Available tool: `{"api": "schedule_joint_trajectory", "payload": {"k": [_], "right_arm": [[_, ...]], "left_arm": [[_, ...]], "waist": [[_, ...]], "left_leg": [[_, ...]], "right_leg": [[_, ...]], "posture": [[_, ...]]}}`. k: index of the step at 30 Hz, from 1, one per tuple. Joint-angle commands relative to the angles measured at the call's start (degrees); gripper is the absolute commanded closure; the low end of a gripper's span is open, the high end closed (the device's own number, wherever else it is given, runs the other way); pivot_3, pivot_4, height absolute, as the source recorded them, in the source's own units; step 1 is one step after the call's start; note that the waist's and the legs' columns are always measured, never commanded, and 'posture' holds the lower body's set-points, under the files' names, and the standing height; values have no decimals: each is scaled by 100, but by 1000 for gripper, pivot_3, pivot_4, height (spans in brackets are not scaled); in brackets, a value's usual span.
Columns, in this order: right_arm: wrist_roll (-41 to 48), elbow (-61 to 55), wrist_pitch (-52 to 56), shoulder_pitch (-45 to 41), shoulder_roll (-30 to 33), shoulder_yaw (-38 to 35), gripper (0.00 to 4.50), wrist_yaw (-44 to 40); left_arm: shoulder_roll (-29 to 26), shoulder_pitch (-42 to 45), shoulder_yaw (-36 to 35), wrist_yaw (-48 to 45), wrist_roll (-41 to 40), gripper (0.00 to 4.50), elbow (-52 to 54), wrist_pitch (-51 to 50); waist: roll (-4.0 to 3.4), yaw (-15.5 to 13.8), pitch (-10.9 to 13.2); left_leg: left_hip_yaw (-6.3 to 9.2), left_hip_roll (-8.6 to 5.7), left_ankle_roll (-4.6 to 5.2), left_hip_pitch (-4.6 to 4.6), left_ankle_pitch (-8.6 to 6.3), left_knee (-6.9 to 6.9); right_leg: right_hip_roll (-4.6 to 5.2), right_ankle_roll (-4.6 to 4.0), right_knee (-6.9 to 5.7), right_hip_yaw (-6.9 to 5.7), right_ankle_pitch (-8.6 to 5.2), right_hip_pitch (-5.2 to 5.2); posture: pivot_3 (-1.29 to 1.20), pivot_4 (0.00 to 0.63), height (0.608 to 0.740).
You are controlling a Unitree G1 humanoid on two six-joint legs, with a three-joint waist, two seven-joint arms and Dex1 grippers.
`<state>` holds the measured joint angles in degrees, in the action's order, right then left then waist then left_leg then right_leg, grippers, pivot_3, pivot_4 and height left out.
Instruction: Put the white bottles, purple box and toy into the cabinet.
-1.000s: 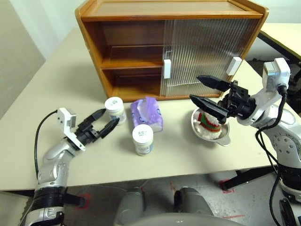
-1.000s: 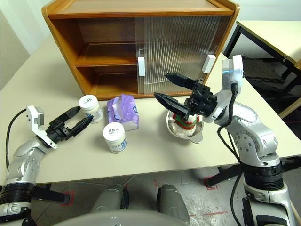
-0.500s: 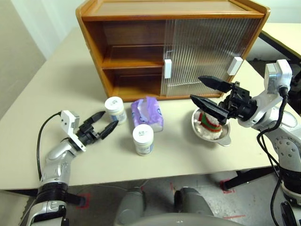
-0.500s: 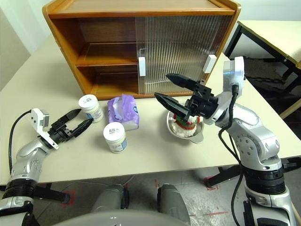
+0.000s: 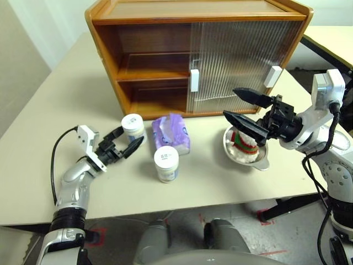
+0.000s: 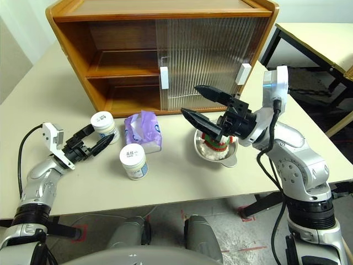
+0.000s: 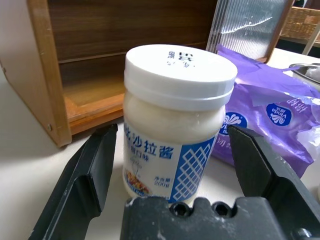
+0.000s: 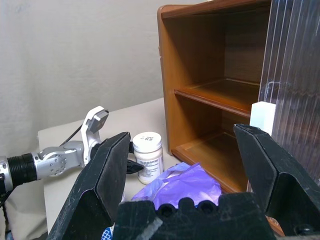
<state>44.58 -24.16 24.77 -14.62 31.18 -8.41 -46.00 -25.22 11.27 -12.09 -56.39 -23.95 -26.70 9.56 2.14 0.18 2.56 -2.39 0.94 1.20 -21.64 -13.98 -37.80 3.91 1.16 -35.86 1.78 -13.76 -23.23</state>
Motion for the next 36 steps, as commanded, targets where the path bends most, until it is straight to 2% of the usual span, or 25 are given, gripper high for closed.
{"api": "schedule_joint_trajectory", "payload": {"k": [1, 8, 10, 13, 14, 25, 32, 36], "right_arm": [[82, -96, 45, 53, 35, -114, 0, 46], [81, -112, 36, 63, 39, -117, 0, 78], [78, -117, 36, 65, 41, -114, 0, 84], [80, -124, 30, 69, 45, -131, 0, 95], [78, -124, 30, 67, 43, -132, 0, 97], [22, -95, -5, 70, -28, -98, 0, 97], [-29, -55, -26, 26, -104, -33, 0, 89], [-47, -53, -33, 36, -134, -34, 0, 87]], "left_arm": [[-24, 104, 117, -38, 244, 48, -288, 222], [31, 263, 135, -21, 304, 48, -505, 320], [38, 288, 151, -24, 322, 420, -535, 357], [51, 313, 138, -6, 307, 1317, -562, 368], [50, 320, 135, -8, 306, 1419, -576, 376], [47, 329, -42, 174, 31, 1419, -205, 75], [192, 797, -78, 514, -103, 1419, 135, -315], [275, 1057, -19, 835, 94, 1419, 28, -300]], "waist": [[1, 30, -1], [3, 60, -2], [3, 57, -2], [4, 56, -3], [4, 56, -3], [5, 56, -3], [8, 38, -4], [10, 51, -6]], "left_leg": [[0, 0, 0, 0, 0, 0], [-1, 0, 6, 1, 3, 0], [-1, 0, 6, 1, 3, 0], [-2, -1, 5, 1, 3, 0], [-2, -1, 6, 1, 3, 0], [-2, -1, 6, 1, 3, -1], [-2, -3, 9, -2, 5, -2], [-2, -3, 14, -5, 8, -6]], "right_leg": [[0, 0, 0, 0, 0, 1], [-2, 2, 0, 1, 2, 0], [-2, 2, -1, 1, 2, 0], [-2, 3, 0, 2, 2, 0], [-2, 4, 0, 2, 3, 0], [-2, 3, -2, 3, 6, 0], [-3, 5, -1, 3, 7, 0], [-6, 11, -1, 7, 10, 1]], "posture": [[-31, 0, 740], [-36, 0, 740], [-37, 0, 740], [-38, 0, 740], [-39, 0, 740], [-31, 0, 740], [-31, 0, 740], [-34, 0, 740]]}}
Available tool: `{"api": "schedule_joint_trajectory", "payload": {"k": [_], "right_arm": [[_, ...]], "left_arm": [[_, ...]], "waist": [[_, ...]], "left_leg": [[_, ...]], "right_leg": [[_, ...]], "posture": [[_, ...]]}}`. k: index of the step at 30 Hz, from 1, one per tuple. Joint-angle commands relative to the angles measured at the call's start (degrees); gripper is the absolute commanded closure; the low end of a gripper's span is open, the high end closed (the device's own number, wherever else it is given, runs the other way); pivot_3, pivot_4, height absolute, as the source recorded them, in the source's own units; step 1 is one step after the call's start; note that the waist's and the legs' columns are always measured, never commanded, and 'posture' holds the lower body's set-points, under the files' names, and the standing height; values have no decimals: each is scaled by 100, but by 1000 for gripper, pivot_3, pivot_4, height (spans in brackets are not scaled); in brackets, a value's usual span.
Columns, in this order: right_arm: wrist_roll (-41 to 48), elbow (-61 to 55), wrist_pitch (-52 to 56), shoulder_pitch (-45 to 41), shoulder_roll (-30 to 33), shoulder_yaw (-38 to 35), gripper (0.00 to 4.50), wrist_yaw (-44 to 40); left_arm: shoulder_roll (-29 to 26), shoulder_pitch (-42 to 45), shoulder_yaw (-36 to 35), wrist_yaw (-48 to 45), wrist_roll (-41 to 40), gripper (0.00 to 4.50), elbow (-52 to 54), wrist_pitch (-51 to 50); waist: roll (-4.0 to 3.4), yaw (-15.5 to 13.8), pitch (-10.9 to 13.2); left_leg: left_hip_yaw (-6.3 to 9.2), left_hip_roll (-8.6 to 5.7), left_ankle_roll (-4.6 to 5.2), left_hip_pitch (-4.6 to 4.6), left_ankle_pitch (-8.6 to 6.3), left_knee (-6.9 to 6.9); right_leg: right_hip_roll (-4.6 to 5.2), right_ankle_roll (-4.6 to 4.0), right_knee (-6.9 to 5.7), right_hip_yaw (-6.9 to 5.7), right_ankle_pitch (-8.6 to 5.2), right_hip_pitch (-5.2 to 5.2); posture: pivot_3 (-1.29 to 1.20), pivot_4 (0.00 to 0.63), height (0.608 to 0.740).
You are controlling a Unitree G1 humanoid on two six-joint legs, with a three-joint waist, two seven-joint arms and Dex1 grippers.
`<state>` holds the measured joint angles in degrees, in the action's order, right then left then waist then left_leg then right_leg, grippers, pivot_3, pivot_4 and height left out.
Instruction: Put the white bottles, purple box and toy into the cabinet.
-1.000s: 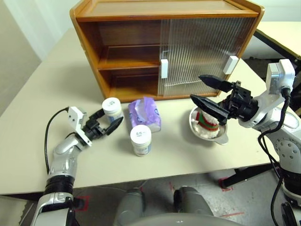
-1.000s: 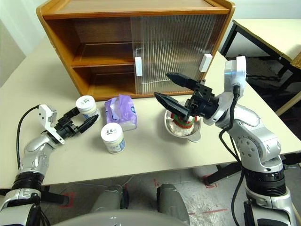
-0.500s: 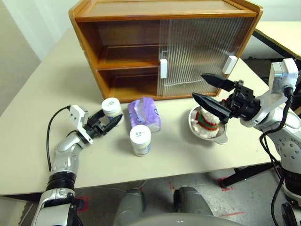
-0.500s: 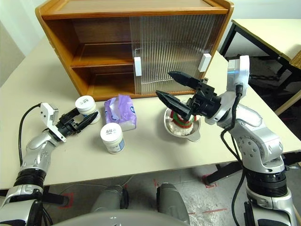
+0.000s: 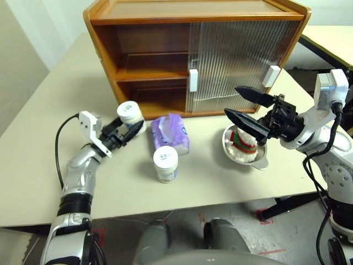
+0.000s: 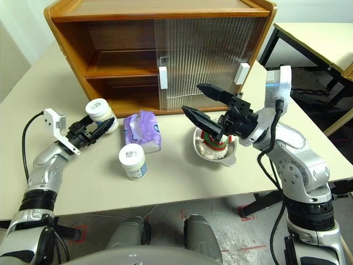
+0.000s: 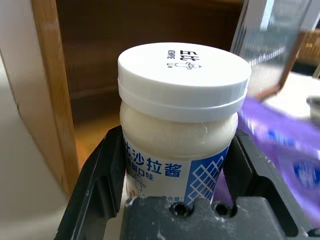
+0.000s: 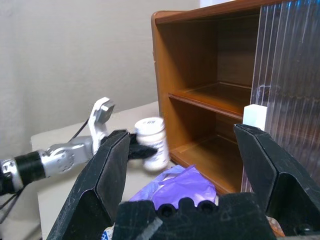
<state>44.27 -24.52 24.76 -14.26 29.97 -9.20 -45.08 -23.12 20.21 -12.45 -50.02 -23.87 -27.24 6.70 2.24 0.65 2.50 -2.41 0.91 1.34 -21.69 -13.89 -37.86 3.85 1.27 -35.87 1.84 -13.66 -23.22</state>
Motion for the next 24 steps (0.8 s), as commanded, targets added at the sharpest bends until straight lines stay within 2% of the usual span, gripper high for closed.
{"api": "schedule_joint_trajectory", "payload": {"k": [1, 14, 24], "right_arm": [[-19, -24, -35, 10, -24, 45, 0, -1], [-48, -127, -58, 109, -74, 2, 0, 86], [-63, -164, -63, 145, -66, 6, 0, 114]], "left_arm": [[110, 236, 50, 279, 132, 1419, 19, -6], [577, 821, 170, 1595, 835, 1419, -882, 216], [797, 1292, 262, 1995, 1100, 1419, -1447, 514]], "waist": [[1, 12, 0], [5, 14, -3], [8, 25, -5]], "left_leg": [[0, 0, 1, 0, 1, 0], [1, -1, 12, -4, 7, -4], [2, -5, 13, -13, 7, -8]], "right_leg": [[0, 0, 0, 2, 0, 0], [-10, 5, 0, 9, 5, -1], [-10, 7, 1, 10, 9, -5]], "posture": [[-37, 0, 740], [-62, 0, 740], [-70, 0, 740]]}}
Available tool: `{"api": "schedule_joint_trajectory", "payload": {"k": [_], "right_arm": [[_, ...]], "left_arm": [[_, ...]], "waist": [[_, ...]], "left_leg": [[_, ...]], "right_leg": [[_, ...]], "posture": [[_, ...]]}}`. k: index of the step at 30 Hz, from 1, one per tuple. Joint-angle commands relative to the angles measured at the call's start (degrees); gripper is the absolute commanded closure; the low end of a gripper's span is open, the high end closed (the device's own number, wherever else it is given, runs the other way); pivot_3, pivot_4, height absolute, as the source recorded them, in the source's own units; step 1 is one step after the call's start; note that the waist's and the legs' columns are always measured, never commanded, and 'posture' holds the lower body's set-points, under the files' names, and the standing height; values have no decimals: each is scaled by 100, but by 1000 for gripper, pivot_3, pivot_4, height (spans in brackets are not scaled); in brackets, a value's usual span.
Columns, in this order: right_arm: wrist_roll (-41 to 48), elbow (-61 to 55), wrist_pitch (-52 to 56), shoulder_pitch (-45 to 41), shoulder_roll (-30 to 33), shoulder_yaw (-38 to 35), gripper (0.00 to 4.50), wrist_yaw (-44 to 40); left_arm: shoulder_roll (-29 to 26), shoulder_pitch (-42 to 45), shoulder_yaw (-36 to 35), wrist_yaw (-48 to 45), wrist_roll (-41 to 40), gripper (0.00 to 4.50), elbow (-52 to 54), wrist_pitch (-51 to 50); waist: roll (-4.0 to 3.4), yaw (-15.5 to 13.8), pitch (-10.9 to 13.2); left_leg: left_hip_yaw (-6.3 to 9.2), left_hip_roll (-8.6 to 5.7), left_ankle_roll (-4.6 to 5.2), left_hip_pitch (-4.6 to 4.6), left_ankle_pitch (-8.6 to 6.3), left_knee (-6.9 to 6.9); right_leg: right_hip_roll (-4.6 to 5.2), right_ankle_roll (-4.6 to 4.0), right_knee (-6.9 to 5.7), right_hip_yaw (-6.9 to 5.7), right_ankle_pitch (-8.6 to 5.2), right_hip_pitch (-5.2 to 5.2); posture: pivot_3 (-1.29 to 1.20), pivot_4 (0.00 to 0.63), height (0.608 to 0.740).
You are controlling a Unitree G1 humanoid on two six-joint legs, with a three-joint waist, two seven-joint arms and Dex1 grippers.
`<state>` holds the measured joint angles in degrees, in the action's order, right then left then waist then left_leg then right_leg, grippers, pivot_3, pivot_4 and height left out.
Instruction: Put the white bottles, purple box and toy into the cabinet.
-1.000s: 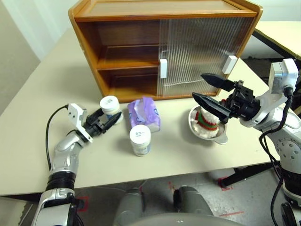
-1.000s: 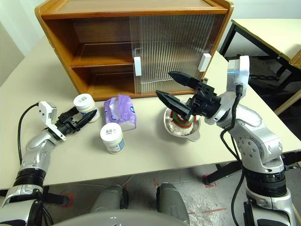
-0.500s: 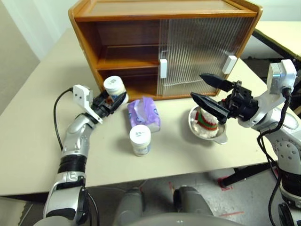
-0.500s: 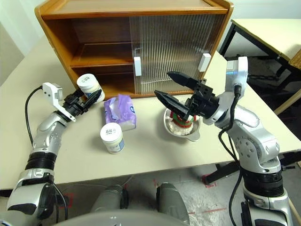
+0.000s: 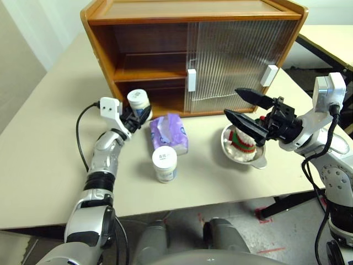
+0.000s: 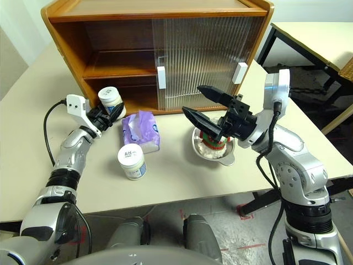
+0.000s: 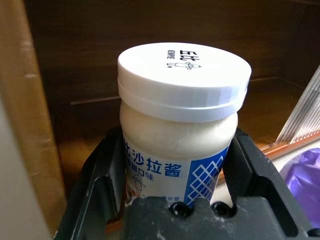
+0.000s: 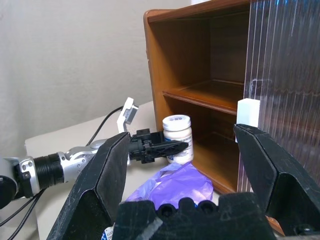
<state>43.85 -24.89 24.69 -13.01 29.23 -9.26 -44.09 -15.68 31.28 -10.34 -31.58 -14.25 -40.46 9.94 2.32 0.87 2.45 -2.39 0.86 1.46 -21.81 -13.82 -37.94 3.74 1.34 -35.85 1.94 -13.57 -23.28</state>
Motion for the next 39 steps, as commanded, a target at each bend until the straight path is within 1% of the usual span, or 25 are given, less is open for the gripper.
{"api": "schedule_joint_trajectory", "payload": {"k": [1, 9, 14, 19, 26, 38, 39], "right_arm": [[-20, -132, -56, 21, 5, 14, 0, 18], [-15, -181, -55, 69, -5, -7, 0, 53], [2, -219, -43, 94, 4, -17, 0, 82], [15, -277, -30, 129, 5, -22, 0, 135], [39, -333, -3, 164, 27, -51, 0, 188], [54, -349, -2, 152, 45, -50, 0, 237], [55, -347, -1, 152, 45, -47, 0, 235]], "left_arm": [[75, 232, 66, 257, 196, 1419, -178, 206], [236, 695, 36, 1179, 521, 1419, -833, 248], [314, 1070, 65, 1360, 623, 1419, -1345, 404], [425, 1529, 88, 1621, 768, 1419, -1973, 571], [392, 1902, 88, 1978, 974, 1419, -2607, 697], [385, 2013, 90, 2056, 1109, 1419, -2936, 734], [385, 2009, 107, 2071, 1131, 1069, -2936, 728]], "waist": [[0, 4, 0], [3, 30, -1], [4, 106, -2], [5, 121, -2], [6, 153, -3], [8, 150, -4], [8, 150, -4]], "left_leg": [[0, 0, 0, 0, 0, 0], [3, -3, 0, -4, 0, -4], [4, -6, -1, -11, -1, -7], [5, -11, 0, -25, 0, -15], [5, -13, -2, -29, -1, -15], [4, -13, -12, -31, -7, -19], [4, -13, -11, -31, -6, -19]], "right_leg": [[0, 0, 0, 0, 0, 0], [-1, 9, 1, 0, 5, 0], [0, 15, 4, -1, 9, -1], [0, 23, 11, -1, 19, -6], [-2, 26, 15, -1, 23, -9], [-1, 25, 14, -1, 30, -10], [-1, 24, 14, -1, 31, -10]], "posture": [[-70, 0, 740], [-79, 0, 740], [-84, 0, 740], [-92, 0, 740], [-103, 0, 740], [-107, 0, 740], [-106, 0, 740]]}}
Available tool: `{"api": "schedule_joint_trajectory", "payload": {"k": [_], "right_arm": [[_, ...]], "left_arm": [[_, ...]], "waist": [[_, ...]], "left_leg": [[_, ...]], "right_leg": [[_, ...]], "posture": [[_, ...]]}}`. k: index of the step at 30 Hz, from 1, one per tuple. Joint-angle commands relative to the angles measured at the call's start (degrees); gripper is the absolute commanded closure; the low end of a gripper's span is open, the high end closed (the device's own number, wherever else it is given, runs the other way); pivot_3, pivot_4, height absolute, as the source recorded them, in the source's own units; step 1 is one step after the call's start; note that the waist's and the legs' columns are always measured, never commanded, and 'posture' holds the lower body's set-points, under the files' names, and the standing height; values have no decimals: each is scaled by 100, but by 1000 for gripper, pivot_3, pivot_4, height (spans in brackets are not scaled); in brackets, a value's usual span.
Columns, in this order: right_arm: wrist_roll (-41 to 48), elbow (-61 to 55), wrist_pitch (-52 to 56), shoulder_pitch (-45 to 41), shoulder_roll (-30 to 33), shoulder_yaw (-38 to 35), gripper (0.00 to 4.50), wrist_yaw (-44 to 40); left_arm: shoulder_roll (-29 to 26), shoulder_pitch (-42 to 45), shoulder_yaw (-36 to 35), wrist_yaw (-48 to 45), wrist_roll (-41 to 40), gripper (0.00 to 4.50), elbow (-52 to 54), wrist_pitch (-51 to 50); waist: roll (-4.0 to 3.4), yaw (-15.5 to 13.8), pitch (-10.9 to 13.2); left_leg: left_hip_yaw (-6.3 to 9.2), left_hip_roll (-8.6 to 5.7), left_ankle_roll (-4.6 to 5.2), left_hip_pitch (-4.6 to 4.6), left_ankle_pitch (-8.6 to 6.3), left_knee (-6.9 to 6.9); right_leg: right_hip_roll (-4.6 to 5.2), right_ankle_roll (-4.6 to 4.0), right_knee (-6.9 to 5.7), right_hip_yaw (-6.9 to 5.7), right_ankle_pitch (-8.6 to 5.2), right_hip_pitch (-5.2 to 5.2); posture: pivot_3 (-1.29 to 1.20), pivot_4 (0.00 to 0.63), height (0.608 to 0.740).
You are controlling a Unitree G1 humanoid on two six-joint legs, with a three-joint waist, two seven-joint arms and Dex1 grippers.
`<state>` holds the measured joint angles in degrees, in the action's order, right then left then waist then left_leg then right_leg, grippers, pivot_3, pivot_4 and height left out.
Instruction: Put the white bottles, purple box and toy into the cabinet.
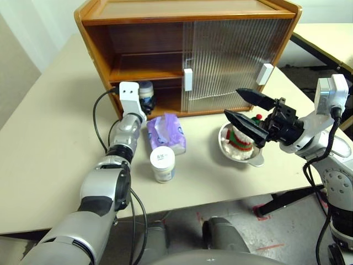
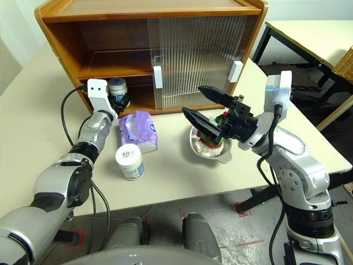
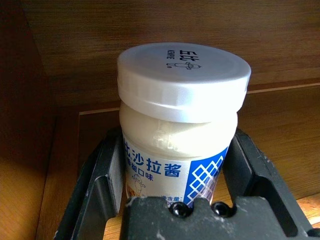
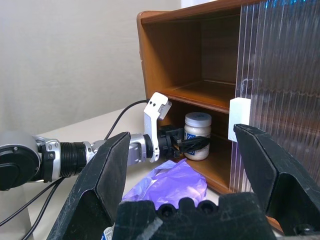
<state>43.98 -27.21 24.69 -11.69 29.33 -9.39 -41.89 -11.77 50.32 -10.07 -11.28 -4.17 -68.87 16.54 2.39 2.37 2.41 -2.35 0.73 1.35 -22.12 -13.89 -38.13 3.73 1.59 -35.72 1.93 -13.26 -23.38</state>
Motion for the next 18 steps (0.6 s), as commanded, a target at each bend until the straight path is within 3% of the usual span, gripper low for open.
{"api": "schedule_joint_trajectory", "payload": {"k": [1, 3, 7, 18], "right_arm": [[43, -110, 1, 18, 36, -34, 0, 12], [47, -100, 2, 11, 37, -34, 0, 6], [35, -68, 0, -26, 25, -4, 0, -2], [39, 29, -3, -103, 22, 27, 0, -87]], "left_arm": [[3, 103, 74, 3, 114, 679, -94, 68], [8, 91, 89, -55, 128, 21, -76, 101], [63, 27, -70, -568, -131, 21, 47, 207], [44, -409, -91, -750, -206, 21, 685, 296]], "waist": [[0, 0, 0], [1, -1, -1], [1, -2, -1], [1, -13, -2]], "left_leg": [[0, 0, 0, 0, 0, 0], [0, 0, 0, 0, 0, -1], [-1, 0, 0, 0, 0, -4], [-1, 1, 3, 1, 2, -7]], "right_leg": [[0, 0, 0, 0, 1, 0], [0, -1, 0, 0, 2, 1], [0, -2, -1, 0, 5, 1], [0, -5, -2, 2, 12, 2]], "posture": [[-104, 0, 740], [-103, 0, 740], [-99, 0, 740], [-72, 0, 740]]}}
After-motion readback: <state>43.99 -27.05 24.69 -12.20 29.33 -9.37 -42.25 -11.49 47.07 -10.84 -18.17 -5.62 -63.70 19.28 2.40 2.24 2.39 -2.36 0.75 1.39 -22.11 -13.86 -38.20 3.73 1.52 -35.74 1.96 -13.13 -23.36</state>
